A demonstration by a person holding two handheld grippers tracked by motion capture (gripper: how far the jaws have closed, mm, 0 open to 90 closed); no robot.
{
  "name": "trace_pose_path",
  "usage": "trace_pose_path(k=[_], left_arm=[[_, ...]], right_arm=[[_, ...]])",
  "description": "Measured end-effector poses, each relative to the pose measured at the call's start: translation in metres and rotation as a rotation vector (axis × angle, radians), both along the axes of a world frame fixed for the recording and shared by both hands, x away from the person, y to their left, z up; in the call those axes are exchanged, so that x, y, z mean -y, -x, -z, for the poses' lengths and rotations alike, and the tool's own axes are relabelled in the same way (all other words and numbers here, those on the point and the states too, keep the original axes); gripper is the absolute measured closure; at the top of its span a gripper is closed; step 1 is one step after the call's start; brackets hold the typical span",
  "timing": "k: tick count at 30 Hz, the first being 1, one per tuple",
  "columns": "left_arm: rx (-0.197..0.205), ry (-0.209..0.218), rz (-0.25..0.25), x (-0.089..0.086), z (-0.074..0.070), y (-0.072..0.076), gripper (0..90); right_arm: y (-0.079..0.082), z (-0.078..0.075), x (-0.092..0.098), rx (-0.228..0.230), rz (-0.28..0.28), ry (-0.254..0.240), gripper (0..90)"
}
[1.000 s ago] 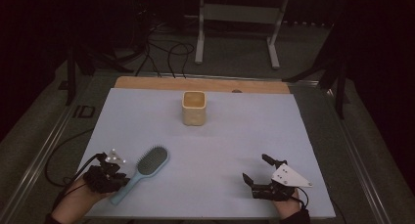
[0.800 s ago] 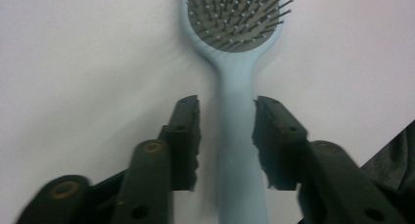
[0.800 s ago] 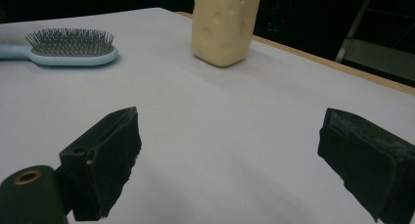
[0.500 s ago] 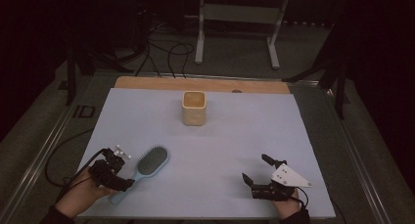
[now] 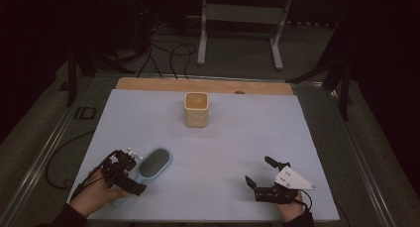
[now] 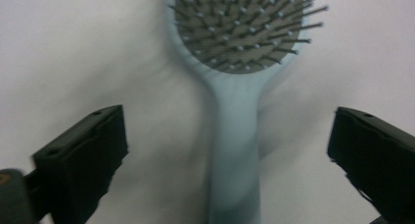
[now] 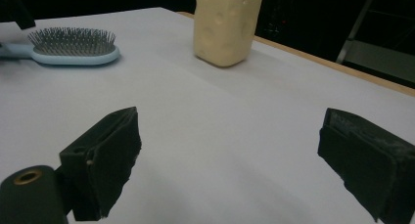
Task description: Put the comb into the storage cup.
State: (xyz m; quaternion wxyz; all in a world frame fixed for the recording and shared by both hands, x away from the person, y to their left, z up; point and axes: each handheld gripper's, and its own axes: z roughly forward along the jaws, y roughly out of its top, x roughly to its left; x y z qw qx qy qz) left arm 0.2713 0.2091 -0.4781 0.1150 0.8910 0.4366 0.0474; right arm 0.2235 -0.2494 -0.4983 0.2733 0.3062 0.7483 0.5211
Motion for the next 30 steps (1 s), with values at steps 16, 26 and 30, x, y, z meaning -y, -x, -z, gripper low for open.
trace_pose_path(k=[16,26,30], left_arm=[[-0.024,-0.003,-0.006,0.004,0.011,-0.009,36.8],[-0.034,0.006,0.01,0.005,0.01,-0.011,53.6],[-0.035,-0.007,0.035,0.006,0.01,-0.01,58.3]], right_arm=[[0.0,0.0,0.001,-0.002,0.003,-0.003,8.3],[0.0,0.0,0.001,0.001,0.003,-0.003,8.3],[0.0,0.0,0.0,-0.001,0.002,-0.002,8.3]])
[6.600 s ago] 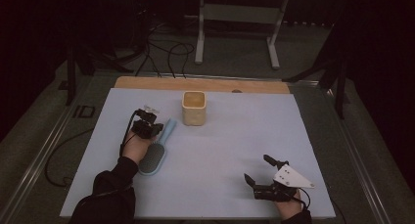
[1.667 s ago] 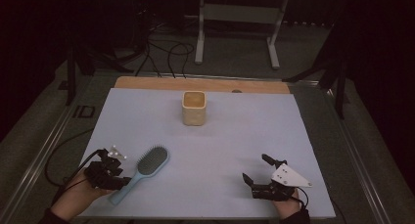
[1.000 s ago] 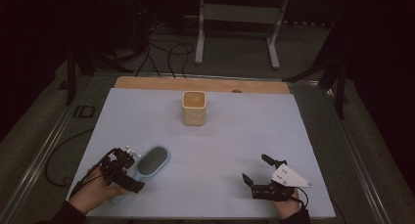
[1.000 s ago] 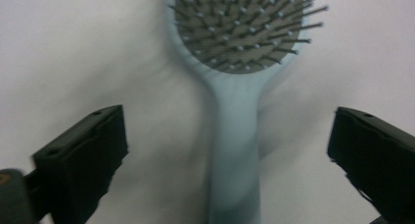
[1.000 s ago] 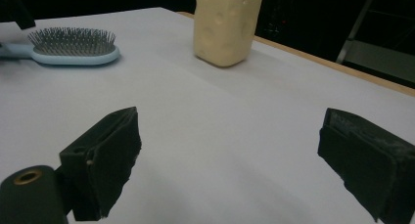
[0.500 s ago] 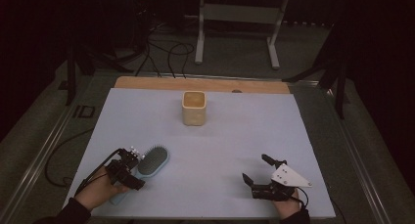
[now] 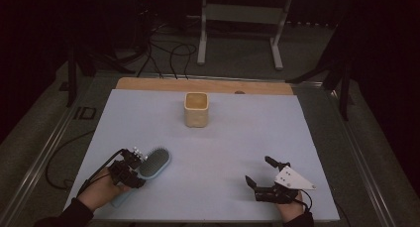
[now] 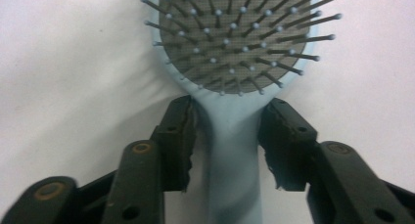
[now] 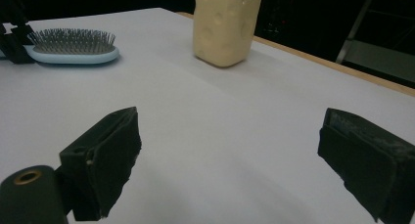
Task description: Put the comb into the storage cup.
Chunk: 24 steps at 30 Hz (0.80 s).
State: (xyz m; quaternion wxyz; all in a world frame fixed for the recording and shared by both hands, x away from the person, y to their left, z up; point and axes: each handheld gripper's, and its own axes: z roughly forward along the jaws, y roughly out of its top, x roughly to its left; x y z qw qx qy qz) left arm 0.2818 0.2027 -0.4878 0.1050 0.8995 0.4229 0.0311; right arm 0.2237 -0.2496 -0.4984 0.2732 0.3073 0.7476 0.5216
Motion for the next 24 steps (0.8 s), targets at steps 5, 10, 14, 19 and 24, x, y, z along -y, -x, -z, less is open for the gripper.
trace_pose_path(k=[5,10,14,19,24], left_arm=[[0.012,-0.019,0.027,0.002,0.0001,0.0021,62.7],[-0.006,-0.034,0.045,0.0052,-0.0004,0.0011,69.3],[-0.018,-0.035,0.052,0.0055,-0.0009,-0.0009,70.1],[0.006,-0.009,0.058,0.003,-0.0014,0.0007,70.2],[0.042,0.039,0.046,0.0007,-0.0062,0.0011,70.2]], right_arm=[[0.0,0.0001,0.0,0.0,0.001,0.0,8.3],[-0.0003,0.0003,-0.0001,0.001,-0.001,0.004,8.3],[0.0,0.0001,-0.0001,0.001,0.0,0.001,8.3],[-0.0001,0.0001,0.0004,-0.001,0.003,-0.001,8.3],[0.0001,-0.0001,0.0003,0.0,0.003,0.0,8.3]])
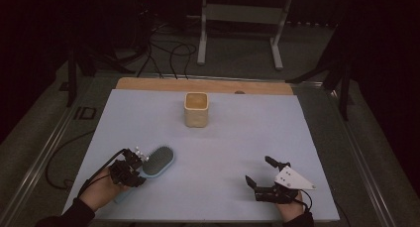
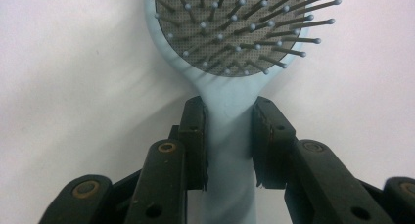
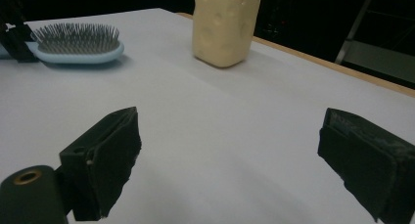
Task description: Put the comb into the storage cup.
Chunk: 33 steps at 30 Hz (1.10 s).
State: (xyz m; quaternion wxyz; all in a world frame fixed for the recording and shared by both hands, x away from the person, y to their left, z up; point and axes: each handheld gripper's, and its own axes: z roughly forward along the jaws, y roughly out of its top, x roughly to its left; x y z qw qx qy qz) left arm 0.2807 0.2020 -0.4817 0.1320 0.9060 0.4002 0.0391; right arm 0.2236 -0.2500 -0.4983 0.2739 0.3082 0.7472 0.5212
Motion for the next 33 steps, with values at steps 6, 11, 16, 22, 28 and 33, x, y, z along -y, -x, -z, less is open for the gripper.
trace_pose_path(k=[6,11,16,22,28,33], left_arm=[[0.039,0.044,-0.015,-0.003,-0.011,-0.001,70.2],[0.075,0.08,-0.008,-0.001,-0.018,-0.001,70.2],[0.104,0.111,-0.017,0.0,-0.023,-0.002,70.2],[0.14,0.154,-0.003,0.003,-0.03,-0.002,70.2],[0.184,0.179,-0.003,0.009,-0.034,-0.002,70.2],[0.196,0.202,-0.003,0.011,-0.038,-0.003,70.1]], right_arm=[[0.0,0.0,0.0,-0.001,0.001,-0.003,8.3],[0.0,0.0,0.0,0.0,-0.001,-0.004,8.3],[-0.001,0.0,0.0,0.001,-0.001,-0.003,8.3],[-0.001,0.0,0.001,-0.001,-0.002,-0.005,8.3],[-0.001,0.0,0.001,0.001,-0.001,-0.004,8.3],[-0.001,0.0,0.0,-0.005,0.0,-0.01,8.3]])
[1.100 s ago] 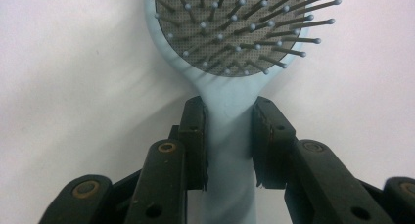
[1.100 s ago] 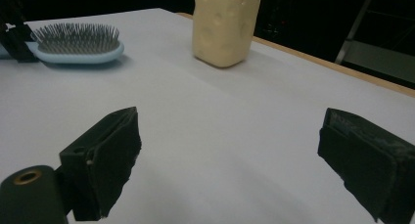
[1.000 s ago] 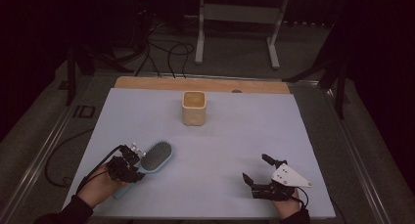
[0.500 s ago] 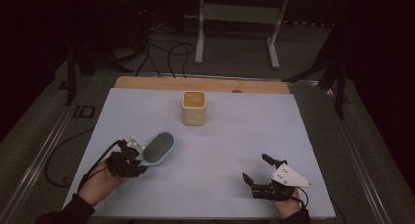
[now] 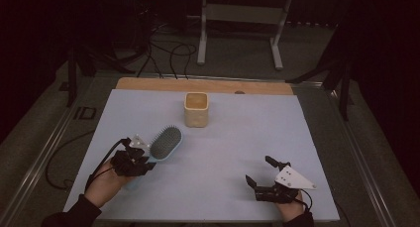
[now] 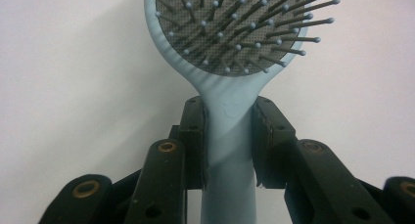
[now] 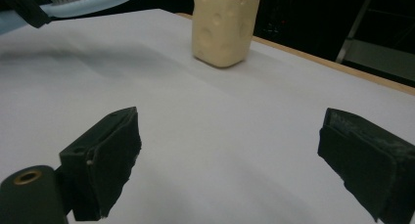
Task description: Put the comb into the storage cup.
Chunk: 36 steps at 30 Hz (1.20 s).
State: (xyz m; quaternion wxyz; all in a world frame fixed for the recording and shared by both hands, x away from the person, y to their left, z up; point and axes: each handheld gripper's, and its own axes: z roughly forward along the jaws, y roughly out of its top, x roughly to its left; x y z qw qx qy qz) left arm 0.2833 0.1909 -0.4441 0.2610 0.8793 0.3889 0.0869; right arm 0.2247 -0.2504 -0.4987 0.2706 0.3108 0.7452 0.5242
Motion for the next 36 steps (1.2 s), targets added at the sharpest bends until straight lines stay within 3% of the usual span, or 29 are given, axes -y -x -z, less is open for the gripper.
trace_pose_path(k=[7,32,36], left_arm=[[0.029,0.026,-0.008,0.003,-0.009,0.0,70.1],[0.14,0.145,0.037,0.024,-0.036,-0.01,70.2],[0.161,0.184,0.048,0.027,-0.039,-0.012,70.1]], right_arm=[[0.0,0.0,0.0,-0.003,0.001,-0.002,8.3],[0.0,-0.001,0.001,0.006,-0.003,0.002,8.3],[0.0,0.0,0.001,0.007,-0.003,0.005,8.3]])
